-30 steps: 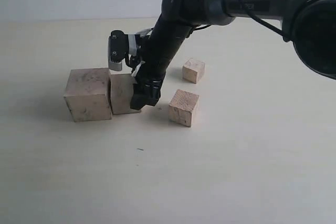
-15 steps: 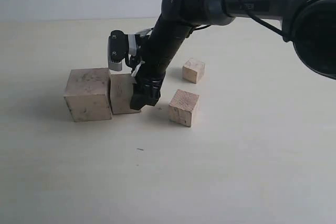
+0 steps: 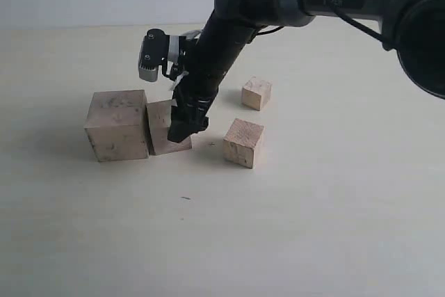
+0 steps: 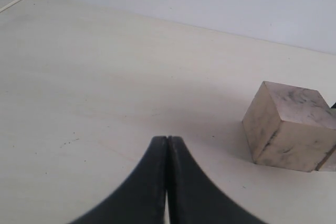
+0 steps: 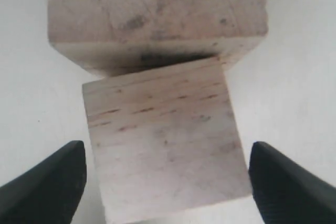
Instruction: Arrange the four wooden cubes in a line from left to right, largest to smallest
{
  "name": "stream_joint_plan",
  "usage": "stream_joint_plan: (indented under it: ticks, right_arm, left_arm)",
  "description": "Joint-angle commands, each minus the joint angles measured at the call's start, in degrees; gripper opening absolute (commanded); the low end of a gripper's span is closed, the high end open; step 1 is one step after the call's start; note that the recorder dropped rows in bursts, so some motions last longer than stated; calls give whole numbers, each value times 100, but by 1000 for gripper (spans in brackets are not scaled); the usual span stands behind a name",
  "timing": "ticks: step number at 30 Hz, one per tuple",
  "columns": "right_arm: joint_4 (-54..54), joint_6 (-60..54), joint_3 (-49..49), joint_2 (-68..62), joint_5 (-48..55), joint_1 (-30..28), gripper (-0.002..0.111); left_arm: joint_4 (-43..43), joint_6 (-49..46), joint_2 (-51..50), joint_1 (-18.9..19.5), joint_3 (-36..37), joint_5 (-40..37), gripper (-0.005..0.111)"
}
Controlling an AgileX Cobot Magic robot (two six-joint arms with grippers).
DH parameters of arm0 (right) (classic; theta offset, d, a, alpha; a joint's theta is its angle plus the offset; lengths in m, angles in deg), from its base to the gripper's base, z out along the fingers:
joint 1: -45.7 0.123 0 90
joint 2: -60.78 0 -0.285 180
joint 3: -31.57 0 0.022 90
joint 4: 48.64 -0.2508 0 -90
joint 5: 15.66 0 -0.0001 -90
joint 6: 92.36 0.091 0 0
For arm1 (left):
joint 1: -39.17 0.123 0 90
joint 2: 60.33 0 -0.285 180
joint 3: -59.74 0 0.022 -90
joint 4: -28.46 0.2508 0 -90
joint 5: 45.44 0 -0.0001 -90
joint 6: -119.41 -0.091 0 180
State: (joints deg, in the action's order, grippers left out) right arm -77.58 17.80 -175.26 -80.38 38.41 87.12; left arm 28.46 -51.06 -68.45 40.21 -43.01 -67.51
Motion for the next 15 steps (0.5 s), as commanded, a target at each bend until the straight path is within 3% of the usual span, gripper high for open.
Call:
stream_joint_plan:
  ticks: [1,15]
  right_arm:
    - [366,808,-40,420,374,19,80]
    - [1784,2048,-40,541,186,-8,70]
  left_arm:
    - [-40,-27,33,-30,-3,74,0]
    - [-40,-27,33,-30,-3,74,0]
